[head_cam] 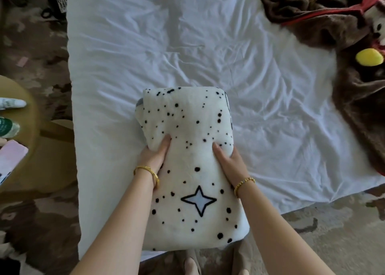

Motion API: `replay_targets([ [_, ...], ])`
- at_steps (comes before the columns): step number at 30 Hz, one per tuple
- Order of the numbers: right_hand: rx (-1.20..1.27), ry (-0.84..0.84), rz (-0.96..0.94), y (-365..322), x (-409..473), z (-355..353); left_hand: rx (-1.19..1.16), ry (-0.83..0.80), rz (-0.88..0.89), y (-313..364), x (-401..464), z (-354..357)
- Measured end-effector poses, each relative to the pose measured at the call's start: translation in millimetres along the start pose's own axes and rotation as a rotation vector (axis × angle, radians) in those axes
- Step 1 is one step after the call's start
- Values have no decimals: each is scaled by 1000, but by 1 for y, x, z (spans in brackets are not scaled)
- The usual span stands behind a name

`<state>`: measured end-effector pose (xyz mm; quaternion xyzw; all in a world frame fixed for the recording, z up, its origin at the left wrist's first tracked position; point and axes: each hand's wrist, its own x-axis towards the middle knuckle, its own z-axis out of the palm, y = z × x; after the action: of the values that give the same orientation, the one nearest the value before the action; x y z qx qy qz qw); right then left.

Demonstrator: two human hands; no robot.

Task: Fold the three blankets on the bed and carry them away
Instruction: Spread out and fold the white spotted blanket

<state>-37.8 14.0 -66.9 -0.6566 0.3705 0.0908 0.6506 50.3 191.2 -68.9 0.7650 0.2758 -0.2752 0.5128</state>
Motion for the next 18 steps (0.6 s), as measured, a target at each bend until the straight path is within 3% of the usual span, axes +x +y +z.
replay_targets([
  [6,2,28,-193,-87,14,5,-155,-26,326,82,2,-22],
  [10,-286,109,-225,-147,60,18,-91,121,209,124,28,-25],
  [12,-573,168,-198,-145,77,34,232,271,246,122,31,-18],
  [14,-801,163,-248,-121,78,54,584,357,618,103,26,-1],
  [16,-930,197,-320,-86,68,66,843,249,882,71,23,22],
  [18,-1029,227,-401,-56,61,65,955,141,770,36,28,33],
])
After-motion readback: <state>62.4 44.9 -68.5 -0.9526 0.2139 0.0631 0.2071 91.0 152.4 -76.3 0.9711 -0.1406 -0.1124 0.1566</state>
